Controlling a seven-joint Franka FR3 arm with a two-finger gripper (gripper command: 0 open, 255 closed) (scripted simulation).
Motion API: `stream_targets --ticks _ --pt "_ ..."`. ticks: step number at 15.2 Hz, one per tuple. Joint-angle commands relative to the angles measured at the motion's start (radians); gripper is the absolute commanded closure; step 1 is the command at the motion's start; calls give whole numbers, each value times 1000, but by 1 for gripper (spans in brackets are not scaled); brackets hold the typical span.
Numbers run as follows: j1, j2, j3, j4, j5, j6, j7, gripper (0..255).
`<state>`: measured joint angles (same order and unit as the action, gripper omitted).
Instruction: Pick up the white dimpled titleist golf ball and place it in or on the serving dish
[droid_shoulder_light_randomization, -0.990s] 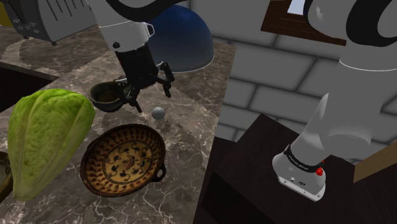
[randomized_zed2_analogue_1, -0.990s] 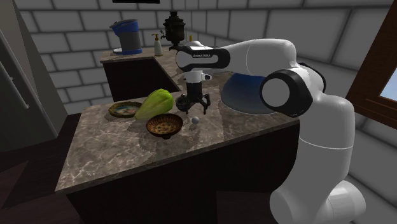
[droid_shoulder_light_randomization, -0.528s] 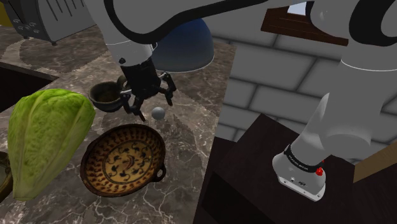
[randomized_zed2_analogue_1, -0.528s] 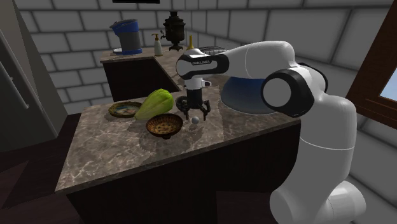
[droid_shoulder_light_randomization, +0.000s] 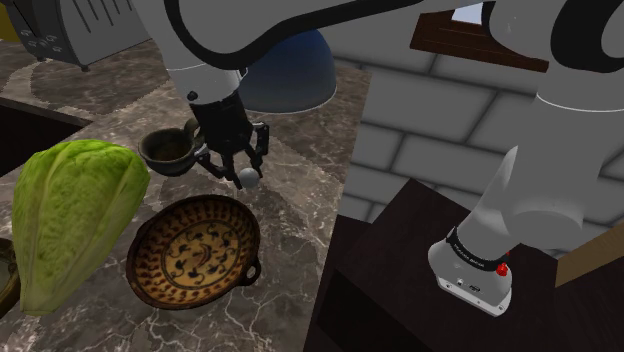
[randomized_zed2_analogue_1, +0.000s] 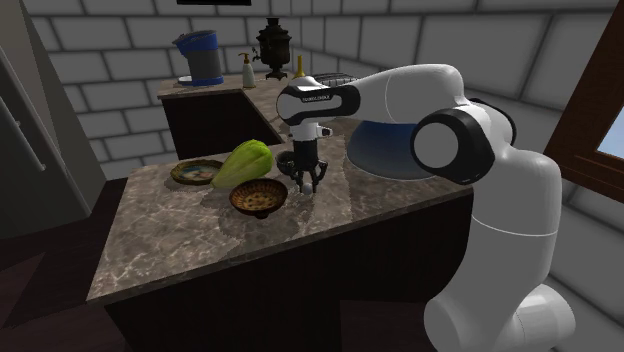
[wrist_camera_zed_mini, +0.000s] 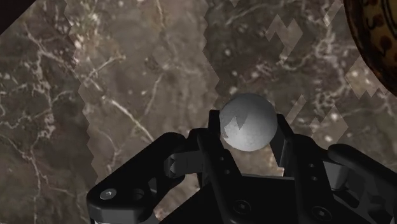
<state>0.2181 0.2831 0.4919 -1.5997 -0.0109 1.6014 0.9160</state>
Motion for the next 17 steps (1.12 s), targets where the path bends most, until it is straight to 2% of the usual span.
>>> stream_targets --ticks 1,8,17 --pt "0 2 -1 -2 -1 -1 0 255" --pt "0 2 -1 -2 -1 -1 0 255" --pt "5 -1 3 115 2 -120 8 255"
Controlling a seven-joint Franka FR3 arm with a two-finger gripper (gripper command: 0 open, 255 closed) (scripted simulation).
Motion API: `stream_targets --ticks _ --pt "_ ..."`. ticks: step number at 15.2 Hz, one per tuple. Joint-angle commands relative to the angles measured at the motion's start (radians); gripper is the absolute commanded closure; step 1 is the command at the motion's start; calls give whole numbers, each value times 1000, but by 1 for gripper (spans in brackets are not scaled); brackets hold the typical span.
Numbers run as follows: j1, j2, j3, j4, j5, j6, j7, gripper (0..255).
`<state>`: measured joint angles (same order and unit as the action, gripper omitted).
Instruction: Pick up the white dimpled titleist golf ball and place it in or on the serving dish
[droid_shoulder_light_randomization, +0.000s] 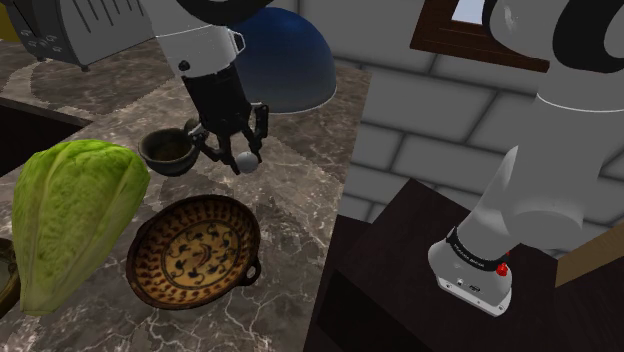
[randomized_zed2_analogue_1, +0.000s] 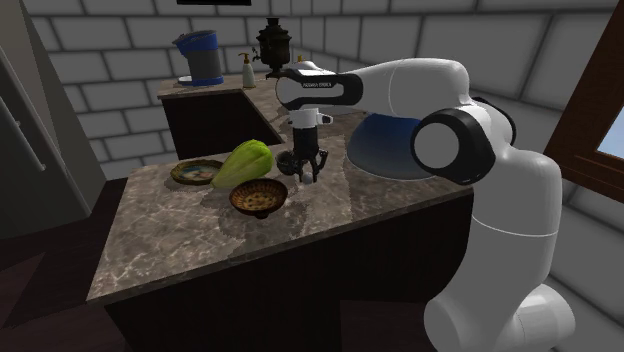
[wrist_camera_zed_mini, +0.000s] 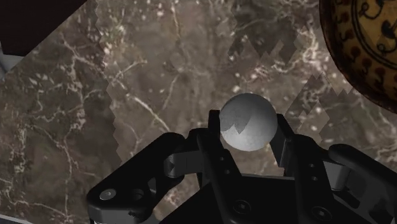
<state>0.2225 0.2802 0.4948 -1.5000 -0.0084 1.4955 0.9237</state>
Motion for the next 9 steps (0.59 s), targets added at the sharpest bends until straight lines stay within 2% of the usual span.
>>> stream_targets --ticks 1,9 --pt "2 2 1 30 -1 -28 2 255" --pt "15 22 4 165 -7 -144 16 255"
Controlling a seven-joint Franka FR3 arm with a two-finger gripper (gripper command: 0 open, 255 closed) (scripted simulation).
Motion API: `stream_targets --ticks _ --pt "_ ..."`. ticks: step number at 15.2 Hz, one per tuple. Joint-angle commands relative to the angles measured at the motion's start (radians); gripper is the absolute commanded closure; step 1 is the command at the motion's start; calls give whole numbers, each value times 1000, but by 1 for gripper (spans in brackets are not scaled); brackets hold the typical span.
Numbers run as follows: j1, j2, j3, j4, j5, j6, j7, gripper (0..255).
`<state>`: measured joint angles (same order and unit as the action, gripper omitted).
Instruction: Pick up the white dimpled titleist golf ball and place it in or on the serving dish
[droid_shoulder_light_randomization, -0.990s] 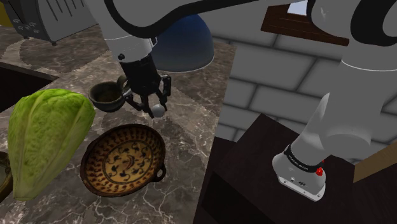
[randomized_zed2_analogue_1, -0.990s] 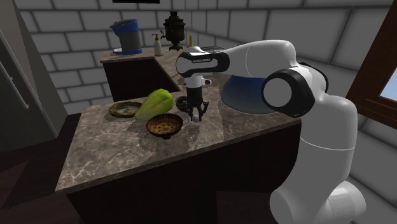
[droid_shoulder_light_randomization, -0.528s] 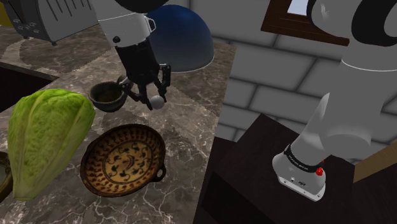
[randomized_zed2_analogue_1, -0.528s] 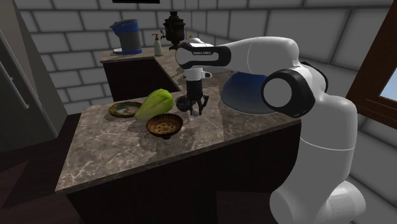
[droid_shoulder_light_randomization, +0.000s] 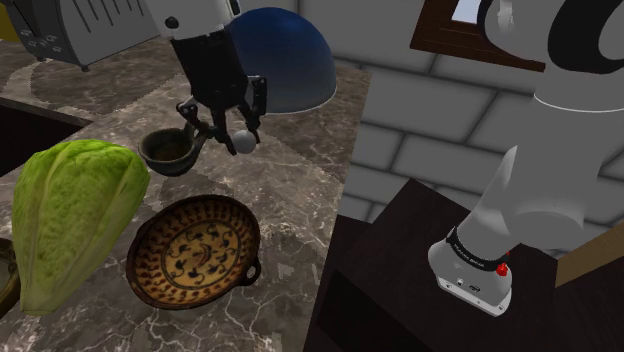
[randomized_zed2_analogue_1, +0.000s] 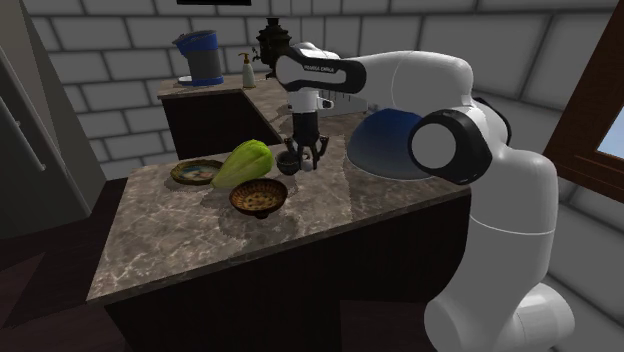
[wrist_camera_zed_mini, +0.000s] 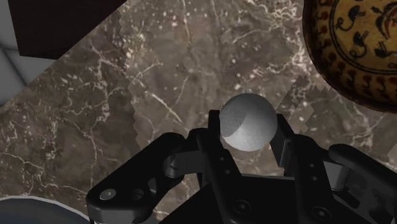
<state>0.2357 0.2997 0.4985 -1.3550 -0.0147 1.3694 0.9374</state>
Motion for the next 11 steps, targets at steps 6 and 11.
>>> stream_targets --ticks 6,11 --pt "36 41 10 134 -12 -94 39 255" --pt "150 137 38 258 -38 -117 163 255"
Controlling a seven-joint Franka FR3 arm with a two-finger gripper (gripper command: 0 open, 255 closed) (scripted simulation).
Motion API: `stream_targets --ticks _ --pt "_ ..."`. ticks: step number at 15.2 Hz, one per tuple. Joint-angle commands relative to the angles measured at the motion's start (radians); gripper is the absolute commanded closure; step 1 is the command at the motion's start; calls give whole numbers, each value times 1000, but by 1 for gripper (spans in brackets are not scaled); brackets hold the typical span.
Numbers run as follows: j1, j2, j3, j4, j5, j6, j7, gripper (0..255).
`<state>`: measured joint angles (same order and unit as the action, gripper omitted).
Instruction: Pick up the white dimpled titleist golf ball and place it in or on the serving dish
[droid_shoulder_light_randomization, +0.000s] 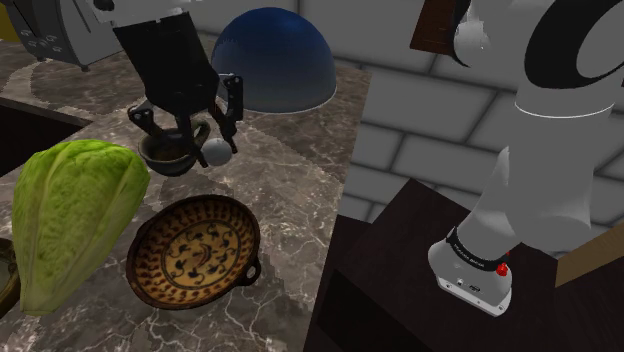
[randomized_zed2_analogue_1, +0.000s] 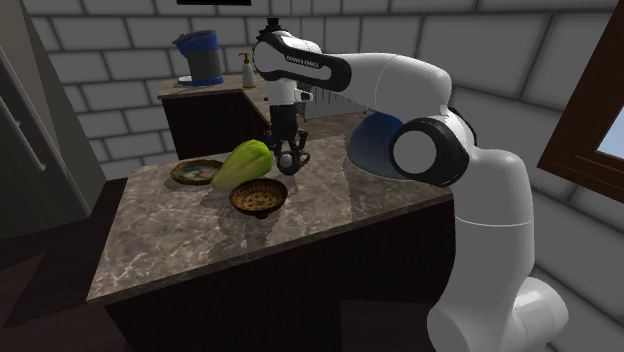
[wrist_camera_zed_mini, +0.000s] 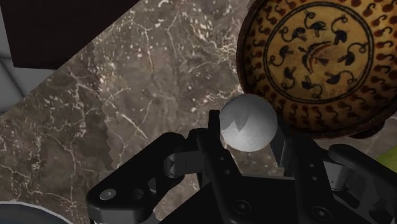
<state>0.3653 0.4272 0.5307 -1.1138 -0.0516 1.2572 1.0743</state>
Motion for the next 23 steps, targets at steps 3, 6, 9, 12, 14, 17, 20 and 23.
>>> stream_targets --ticks 3,6,9,12,14,17,20,23 --pt "106 89 16 131 -27 -35 97 255" --pt "216 202 16 310 -66 -94 165 255" --pt "183 161 19 195 -50 -22 158 255" --pt "160 133 22 106 -39 38 151 255" --pt "147 120 23 55 -34 74 147 255" --pt "132 104 24 -12 -28 124 140 255" --pt "125 97 24 -47 -25 151 137 255" --pt "125 97 23 -46 -25 151 137 255"
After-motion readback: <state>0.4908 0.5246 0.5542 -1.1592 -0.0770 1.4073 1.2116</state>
